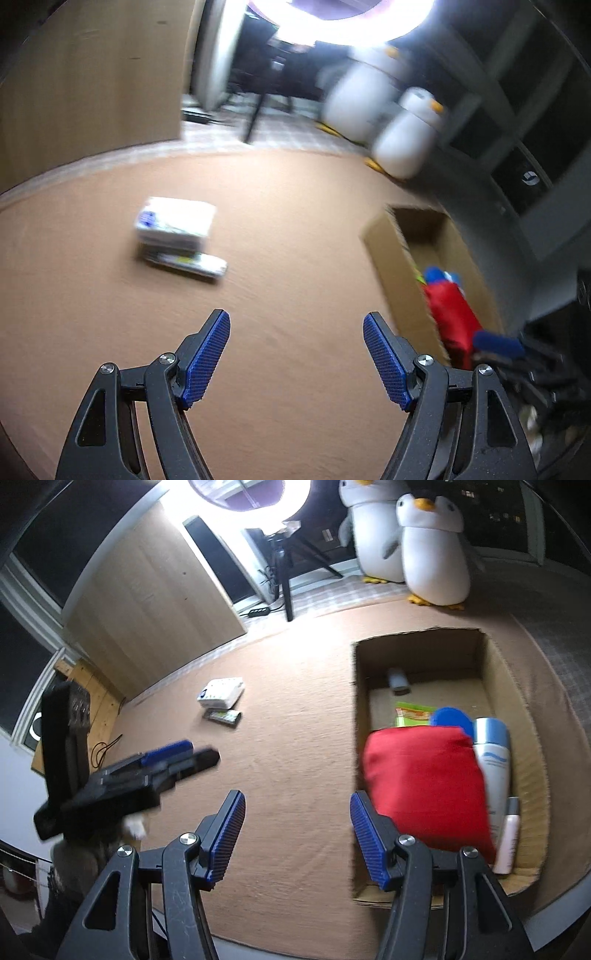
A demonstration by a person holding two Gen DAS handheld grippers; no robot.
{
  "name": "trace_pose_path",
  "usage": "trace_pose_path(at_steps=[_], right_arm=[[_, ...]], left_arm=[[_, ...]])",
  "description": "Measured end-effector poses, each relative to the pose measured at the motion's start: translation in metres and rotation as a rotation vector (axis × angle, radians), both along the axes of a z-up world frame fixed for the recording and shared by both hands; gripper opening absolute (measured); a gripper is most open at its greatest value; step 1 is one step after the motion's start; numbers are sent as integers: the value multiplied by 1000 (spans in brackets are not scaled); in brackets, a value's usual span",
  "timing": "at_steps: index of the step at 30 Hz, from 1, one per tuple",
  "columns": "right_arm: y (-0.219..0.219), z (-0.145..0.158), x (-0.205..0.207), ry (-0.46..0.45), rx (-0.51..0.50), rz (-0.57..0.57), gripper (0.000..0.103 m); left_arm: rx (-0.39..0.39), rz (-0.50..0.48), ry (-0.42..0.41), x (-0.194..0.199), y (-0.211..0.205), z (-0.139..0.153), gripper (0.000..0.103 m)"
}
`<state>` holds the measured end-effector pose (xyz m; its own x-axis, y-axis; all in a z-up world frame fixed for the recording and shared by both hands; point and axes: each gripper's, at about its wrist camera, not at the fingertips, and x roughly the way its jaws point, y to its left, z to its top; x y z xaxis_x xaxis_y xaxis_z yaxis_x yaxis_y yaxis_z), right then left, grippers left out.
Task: Organize objects
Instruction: 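Carry the red pouch with both tools into the box and release, then move the left tool to the white Vinda tissue packet and close on it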
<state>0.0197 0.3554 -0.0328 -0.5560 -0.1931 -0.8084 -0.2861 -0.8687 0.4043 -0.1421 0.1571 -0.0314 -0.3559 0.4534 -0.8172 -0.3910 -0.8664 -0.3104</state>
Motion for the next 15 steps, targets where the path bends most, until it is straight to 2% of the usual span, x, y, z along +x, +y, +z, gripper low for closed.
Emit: trace_pose_path(at_steps=[9, 15], right_arm=[[-29, -7, -10, -18, -28, 19, 55], [-38, -17, -9, -52, -40, 26, 55]], left_arm=[[-18, 230, -14, -83, -57, -10, 78], [-70, 245, -20, -122, -45, -27, 78]])
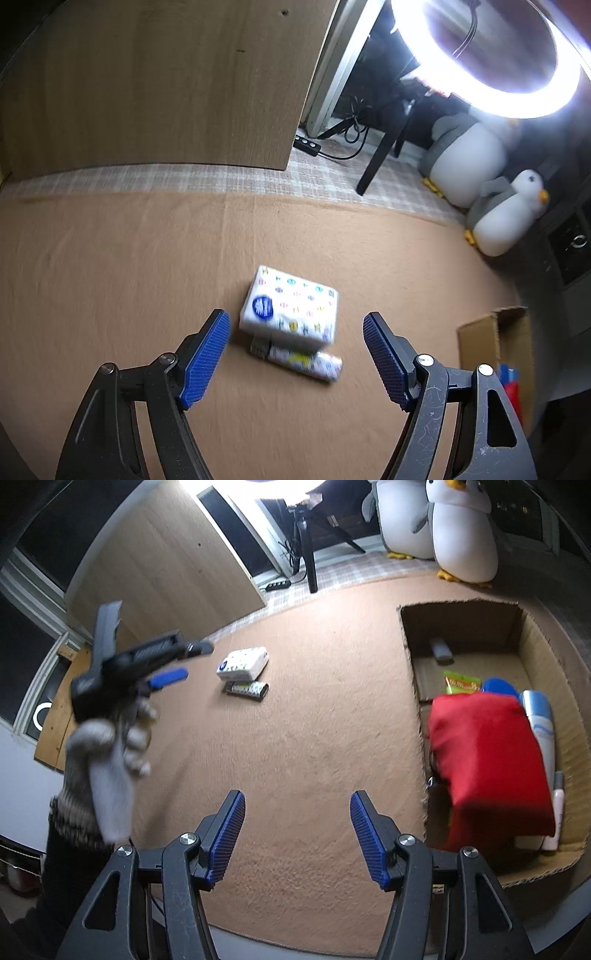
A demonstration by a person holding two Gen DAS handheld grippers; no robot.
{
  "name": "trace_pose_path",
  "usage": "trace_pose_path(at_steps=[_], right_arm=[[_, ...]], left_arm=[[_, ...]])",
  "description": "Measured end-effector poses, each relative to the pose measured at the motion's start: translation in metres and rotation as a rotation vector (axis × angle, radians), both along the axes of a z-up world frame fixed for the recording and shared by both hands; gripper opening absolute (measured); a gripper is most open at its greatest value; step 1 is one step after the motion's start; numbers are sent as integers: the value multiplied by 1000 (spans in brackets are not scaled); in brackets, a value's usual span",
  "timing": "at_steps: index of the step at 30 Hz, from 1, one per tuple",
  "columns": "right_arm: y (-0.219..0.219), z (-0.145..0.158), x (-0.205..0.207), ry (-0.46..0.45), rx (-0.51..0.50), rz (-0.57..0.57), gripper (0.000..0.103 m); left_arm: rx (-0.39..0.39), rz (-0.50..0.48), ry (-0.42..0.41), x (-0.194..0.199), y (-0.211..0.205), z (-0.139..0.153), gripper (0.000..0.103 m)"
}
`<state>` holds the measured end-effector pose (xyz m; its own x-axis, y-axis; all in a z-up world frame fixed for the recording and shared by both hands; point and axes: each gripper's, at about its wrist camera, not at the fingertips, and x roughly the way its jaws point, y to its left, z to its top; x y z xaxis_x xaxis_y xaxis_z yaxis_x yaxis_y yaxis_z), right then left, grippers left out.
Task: Organize objects
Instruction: 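Move the left tool to the white Vinda tissue packet and close on it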
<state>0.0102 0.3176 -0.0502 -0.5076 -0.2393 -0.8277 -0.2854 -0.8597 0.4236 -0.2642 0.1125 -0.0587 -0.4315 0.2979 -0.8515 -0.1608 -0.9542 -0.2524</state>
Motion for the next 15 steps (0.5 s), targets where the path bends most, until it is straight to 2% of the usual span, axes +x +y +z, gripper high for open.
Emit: trace_pose_path(at_steps=[6, 10, 13, 15], right_arm=[[3, -8, 4, -25, -9, -17, 55], [9, -11, 9, -35, -8, -31, 55], [16, -12, 13, -40, -10, -48, 55], [20, -11, 15, -40, -12, -60, 55]], left_arm=[[-120, -78, -2, -19, 40, -20, 78], [-231, -151, 12, -25, 68, -34, 80], [-312, -172, 18, -28, 78, -42, 81], [-326, -165, 5, -33, 76, -48, 81]])
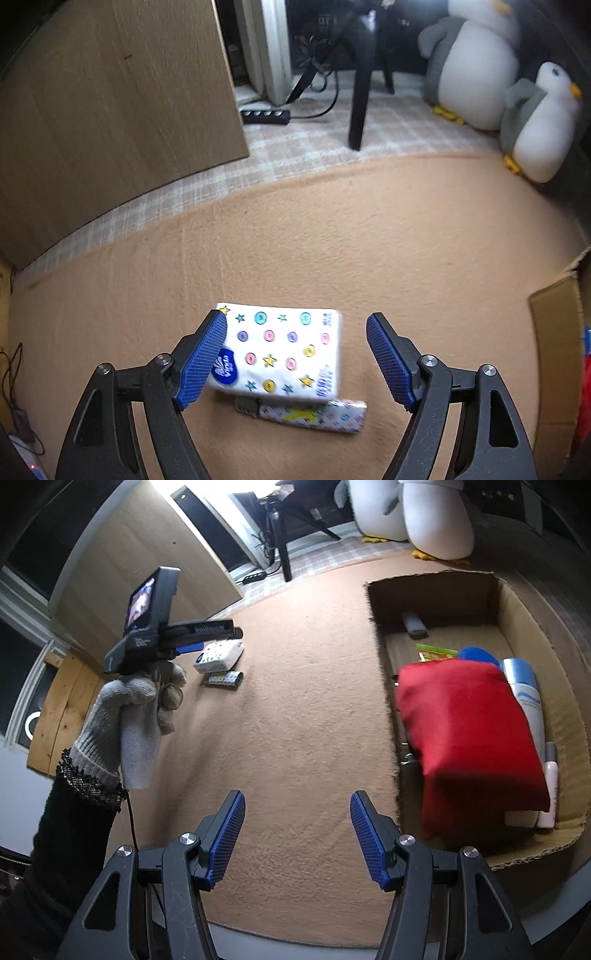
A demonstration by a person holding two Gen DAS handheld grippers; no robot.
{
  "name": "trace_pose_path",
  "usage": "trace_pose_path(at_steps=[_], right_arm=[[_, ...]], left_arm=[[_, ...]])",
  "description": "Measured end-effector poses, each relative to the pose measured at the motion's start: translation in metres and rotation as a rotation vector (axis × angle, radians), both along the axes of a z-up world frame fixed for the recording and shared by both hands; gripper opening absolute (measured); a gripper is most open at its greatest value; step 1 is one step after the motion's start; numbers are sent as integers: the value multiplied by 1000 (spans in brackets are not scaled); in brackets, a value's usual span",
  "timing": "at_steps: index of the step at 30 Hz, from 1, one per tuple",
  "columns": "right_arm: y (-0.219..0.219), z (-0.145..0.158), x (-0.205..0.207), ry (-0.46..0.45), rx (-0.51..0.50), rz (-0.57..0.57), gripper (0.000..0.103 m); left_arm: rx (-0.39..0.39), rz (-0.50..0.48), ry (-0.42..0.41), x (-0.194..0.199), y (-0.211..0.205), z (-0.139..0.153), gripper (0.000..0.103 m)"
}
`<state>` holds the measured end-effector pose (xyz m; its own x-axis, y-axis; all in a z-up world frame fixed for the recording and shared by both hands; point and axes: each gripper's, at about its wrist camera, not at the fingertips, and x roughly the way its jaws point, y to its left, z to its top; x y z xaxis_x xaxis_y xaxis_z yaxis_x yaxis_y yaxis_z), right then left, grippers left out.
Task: Organize objects
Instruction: 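Move the left tool to the white Vinda tissue packet and close on it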
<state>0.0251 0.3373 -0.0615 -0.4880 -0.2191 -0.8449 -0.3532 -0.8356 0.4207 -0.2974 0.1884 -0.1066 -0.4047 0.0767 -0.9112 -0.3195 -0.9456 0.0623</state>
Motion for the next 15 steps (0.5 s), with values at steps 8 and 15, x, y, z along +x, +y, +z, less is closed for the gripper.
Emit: trace_pose_path(at_steps=[8, 15], right_arm=[[4, -2, -3, -1, -7, -9, 55], [-11, -5, -18, -8, -6, 44, 55]], left_arm=[[40, 111, -54, -24, -47, -17, 81], [94, 169, -91, -24, -93, -29, 78]])
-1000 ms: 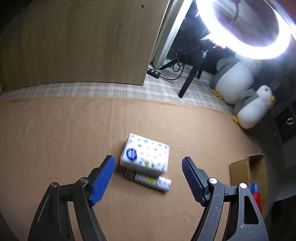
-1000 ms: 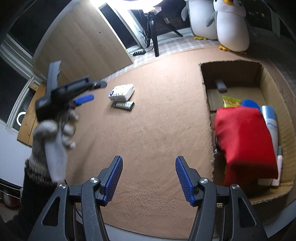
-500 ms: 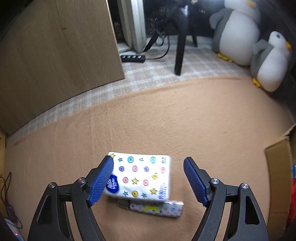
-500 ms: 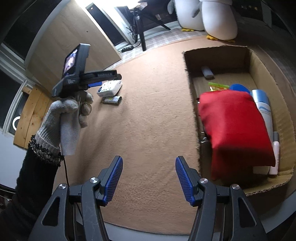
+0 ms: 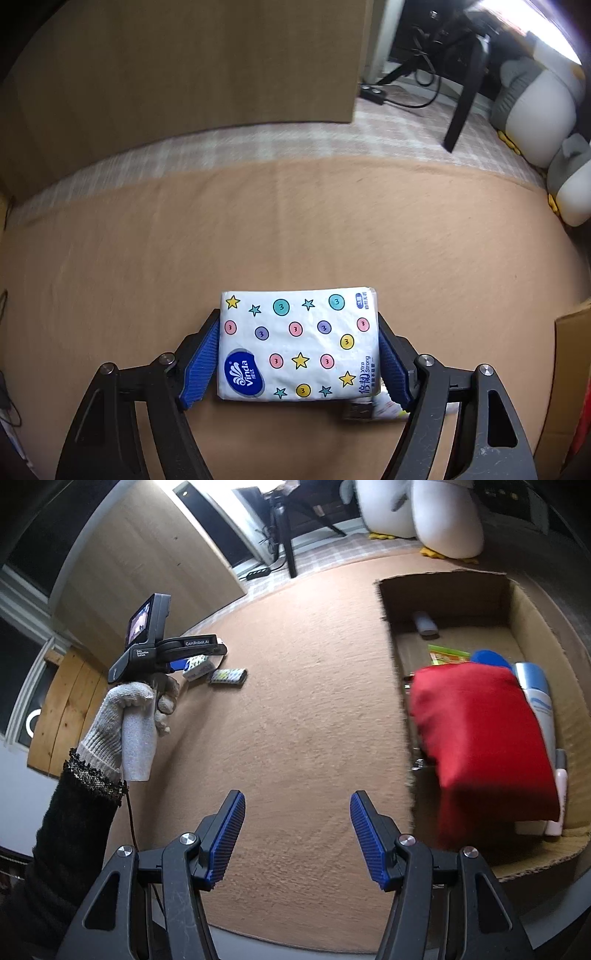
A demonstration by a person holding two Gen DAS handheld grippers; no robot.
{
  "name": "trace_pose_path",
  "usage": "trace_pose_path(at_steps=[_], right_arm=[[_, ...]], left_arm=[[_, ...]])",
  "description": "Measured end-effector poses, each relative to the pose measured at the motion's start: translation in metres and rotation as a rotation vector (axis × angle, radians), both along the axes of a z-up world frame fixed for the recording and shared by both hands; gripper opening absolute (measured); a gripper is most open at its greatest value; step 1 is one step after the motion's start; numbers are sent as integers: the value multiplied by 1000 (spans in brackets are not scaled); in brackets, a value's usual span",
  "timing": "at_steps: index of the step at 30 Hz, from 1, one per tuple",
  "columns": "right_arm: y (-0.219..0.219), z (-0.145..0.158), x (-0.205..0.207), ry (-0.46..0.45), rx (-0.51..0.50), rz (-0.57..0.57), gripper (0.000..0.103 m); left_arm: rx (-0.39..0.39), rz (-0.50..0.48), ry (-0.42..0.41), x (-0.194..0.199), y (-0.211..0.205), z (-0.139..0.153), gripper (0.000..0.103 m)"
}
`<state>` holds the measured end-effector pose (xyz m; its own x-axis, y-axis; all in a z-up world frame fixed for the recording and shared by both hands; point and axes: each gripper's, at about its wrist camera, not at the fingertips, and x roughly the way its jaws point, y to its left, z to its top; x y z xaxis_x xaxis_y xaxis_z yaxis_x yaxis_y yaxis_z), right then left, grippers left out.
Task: Organize objects
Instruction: 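Move the left tool to the white Vinda tissue packet and close on it, then lift the tissue packet with the left tool while the right tool grips it too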
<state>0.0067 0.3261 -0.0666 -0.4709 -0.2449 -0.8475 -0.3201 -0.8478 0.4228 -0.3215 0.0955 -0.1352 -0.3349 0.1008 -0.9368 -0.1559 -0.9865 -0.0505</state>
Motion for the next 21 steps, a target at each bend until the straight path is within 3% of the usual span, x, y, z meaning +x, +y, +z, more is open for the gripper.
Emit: trace_pose_path(at_steps=[12, 21], right_arm=[[-25, 6, -21, 20, -4, 73, 56], [-37, 5, -31, 23, -6, 112, 56]], left_arm=[[9, -62, 27, 73, -38, -3, 78], [64, -273, 46, 160, 1, -5, 78]])
